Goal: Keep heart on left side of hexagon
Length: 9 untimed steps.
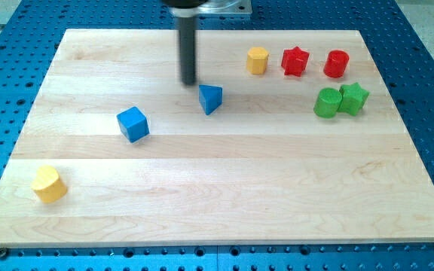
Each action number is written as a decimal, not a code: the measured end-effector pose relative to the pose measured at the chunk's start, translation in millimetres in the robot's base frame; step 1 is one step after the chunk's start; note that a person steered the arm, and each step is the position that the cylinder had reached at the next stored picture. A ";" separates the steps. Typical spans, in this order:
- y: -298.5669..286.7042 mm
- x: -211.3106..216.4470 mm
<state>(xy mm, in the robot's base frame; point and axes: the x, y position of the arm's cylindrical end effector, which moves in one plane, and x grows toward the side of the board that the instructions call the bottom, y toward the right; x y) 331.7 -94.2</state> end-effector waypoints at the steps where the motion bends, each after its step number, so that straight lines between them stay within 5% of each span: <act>1: -86.2 56.8; 3: -23.5 215.7; 4: -67.4 262.5; 5: -104.7 258.2; 6: -102.0 201.5; 8: -154.8 227.1; 9: -184.2 184.3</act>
<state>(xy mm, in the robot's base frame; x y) 516.1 -278.4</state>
